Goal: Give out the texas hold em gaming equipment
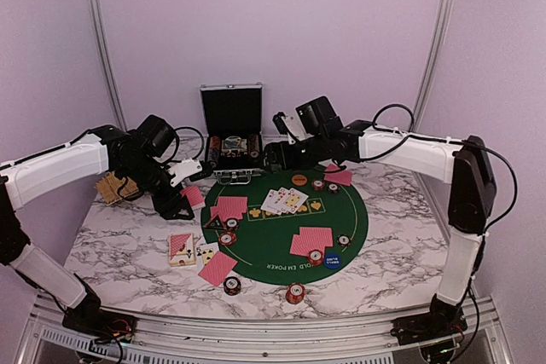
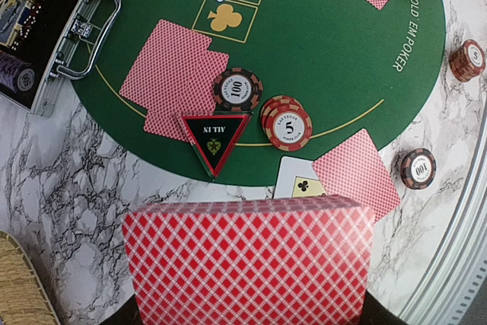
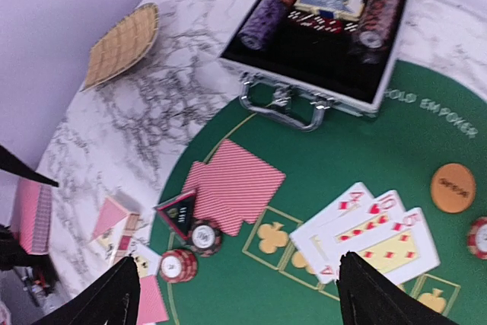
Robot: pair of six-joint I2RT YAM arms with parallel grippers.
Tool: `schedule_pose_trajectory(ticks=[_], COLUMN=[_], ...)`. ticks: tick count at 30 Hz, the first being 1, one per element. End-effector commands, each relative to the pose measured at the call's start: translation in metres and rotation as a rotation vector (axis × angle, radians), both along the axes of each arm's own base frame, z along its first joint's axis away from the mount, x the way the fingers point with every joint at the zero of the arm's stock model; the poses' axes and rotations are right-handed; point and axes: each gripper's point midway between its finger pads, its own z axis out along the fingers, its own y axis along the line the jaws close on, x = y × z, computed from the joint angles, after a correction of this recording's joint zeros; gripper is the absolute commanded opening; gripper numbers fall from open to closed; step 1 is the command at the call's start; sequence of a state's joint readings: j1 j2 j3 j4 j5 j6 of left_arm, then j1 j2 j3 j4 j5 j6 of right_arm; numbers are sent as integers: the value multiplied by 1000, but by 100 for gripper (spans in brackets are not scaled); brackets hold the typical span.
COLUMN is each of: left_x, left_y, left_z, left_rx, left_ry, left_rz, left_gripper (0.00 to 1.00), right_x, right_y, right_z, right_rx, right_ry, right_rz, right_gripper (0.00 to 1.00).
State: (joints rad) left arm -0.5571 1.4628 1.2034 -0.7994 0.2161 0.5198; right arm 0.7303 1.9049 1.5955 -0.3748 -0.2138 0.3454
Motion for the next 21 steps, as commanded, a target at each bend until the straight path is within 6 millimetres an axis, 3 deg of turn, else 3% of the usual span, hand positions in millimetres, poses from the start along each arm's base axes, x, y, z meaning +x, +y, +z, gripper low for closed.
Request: schedule_pose_trajectory(ticks=[1,5,13,21], left_x=[2,3,6,5], left_y=[0,-1,-4,-2], left_z=[13,15,18,16], left_rx=[-17,-21,-29,-26], left_ry=[-14,-17,-21,-20], left_rz=[6,9,14,11], left_gripper=[0,0,0,0], right_x=[-51,-73,-106,-120], right_y=[51,76,113,137], right_z=[-13,-5,-8,-9], right_rx=[247,378,481,549], right_ry=[328,414,543,613], right_rz=[167,254,359,421], right_gripper=[90,97,97,97])
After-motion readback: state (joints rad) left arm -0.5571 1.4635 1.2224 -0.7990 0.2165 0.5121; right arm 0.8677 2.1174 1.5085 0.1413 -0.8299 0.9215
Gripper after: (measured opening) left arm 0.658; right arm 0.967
